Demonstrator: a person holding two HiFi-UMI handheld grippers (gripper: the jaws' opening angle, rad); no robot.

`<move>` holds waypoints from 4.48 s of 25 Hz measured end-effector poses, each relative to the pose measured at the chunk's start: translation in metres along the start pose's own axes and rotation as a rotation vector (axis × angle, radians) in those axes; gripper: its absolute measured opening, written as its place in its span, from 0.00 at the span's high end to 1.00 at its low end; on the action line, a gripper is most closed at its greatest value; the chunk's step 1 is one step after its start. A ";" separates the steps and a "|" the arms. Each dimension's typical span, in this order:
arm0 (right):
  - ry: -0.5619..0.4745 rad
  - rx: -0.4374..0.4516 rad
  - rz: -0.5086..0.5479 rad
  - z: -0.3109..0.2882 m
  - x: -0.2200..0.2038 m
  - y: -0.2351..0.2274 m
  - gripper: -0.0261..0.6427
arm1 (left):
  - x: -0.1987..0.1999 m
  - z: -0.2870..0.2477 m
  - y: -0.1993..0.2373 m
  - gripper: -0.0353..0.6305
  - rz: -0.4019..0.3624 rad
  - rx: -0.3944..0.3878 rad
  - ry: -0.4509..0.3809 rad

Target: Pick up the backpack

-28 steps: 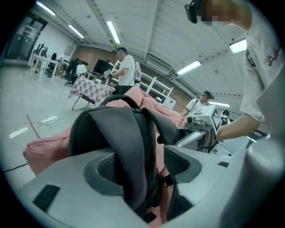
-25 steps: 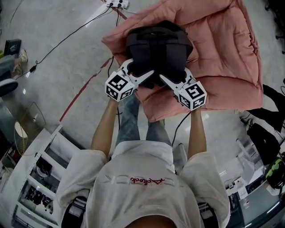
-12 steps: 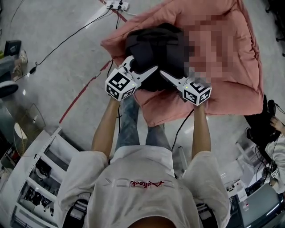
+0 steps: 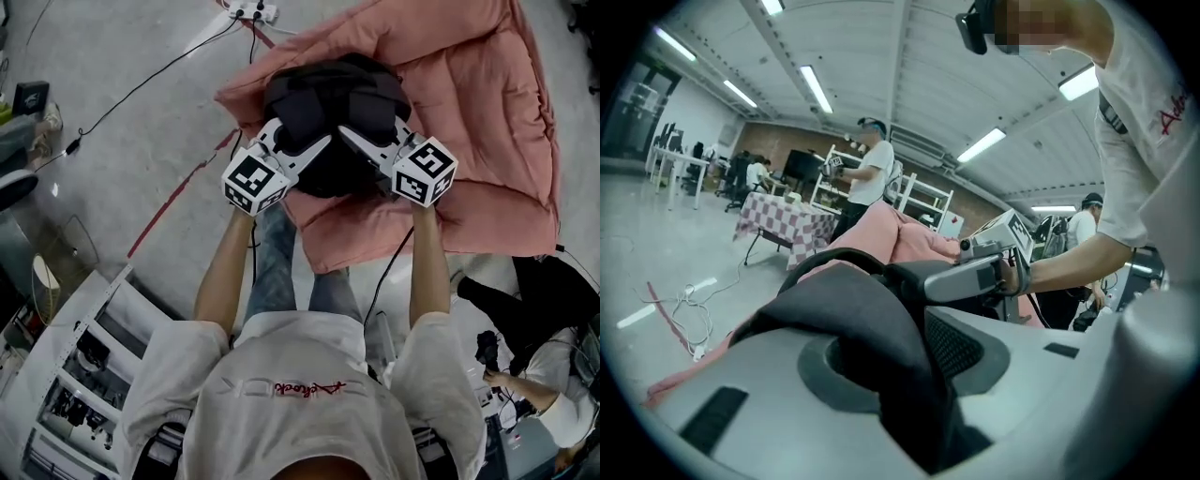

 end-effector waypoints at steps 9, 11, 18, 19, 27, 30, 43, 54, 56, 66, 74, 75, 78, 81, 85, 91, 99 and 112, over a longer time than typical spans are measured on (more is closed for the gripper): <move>0.005 -0.219 0.136 -0.032 0.003 -0.014 0.87 | -0.005 -0.010 0.022 0.76 -0.031 0.100 0.055; -0.006 -0.238 0.141 -0.027 0.003 -0.006 0.87 | -0.003 -0.006 0.014 0.76 -0.028 0.099 0.055; -0.057 -0.239 0.102 -0.011 0.007 0.014 0.88 | -0.001 0.000 -0.004 0.83 -0.001 0.125 0.031; -0.062 -0.236 0.099 -0.007 0.006 0.019 0.88 | 0.000 0.002 -0.008 0.84 0.002 0.132 0.020; -0.076 -0.213 0.068 0.024 -0.009 0.059 0.88 | 0.010 0.025 -0.049 0.86 0.066 0.167 -0.061; -0.086 -0.186 0.050 0.033 -0.012 0.076 0.88 | 0.012 0.038 -0.065 0.86 0.075 0.189 -0.089; -0.179 -0.144 0.040 0.087 0.043 0.139 0.89 | 0.091 0.077 -0.128 0.86 0.025 0.250 -0.211; -0.372 -0.142 0.199 0.162 0.172 0.214 0.89 | 0.242 0.118 -0.201 0.86 -0.186 0.262 -0.360; -0.385 -0.143 0.203 0.172 0.180 0.222 0.89 | 0.252 0.121 -0.212 0.86 -0.202 0.260 -0.373; -0.385 -0.211 0.171 0.202 0.147 0.266 0.89 | 0.231 0.144 -0.260 0.86 -0.178 0.195 -0.373; -0.417 -0.307 0.159 0.232 0.094 0.331 0.89 | 0.192 0.181 -0.319 0.86 -0.203 0.093 -0.365; -0.425 -0.317 0.153 0.236 0.088 0.341 0.89 | 0.189 0.187 -0.328 0.86 -0.210 0.081 -0.363; -0.445 -0.340 0.149 0.249 0.074 0.369 0.89 | 0.181 0.205 -0.355 0.86 -0.240 0.049 -0.361; -0.453 -0.355 0.142 0.261 0.053 0.395 0.89 | 0.166 0.221 -0.379 0.86 -0.244 0.028 -0.359; -0.439 -0.375 0.100 0.270 0.019 0.424 0.89 | 0.139 0.239 -0.405 0.86 -0.216 0.002 -0.336; -0.399 -0.397 0.057 0.277 -0.030 0.449 0.89 | 0.100 0.252 -0.429 0.86 -0.169 -0.021 -0.299; -0.392 -0.412 0.034 0.299 -0.059 0.454 0.89 | 0.081 0.245 -0.456 0.86 -0.166 -0.049 -0.285; -0.395 -0.426 0.061 0.304 -0.071 0.455 0.89 | 0.073 0.244 -0.467 0.86 -0.178 -0.047 -0.271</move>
Point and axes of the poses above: the fingertips, and each gripper's own axes: z backward along the fingers, y to its left, x out of its top, the point moved 4 cm from there along z, backward along the fingers, and after that the axes turned 8 degrees about -x, right-handed, at the moved point
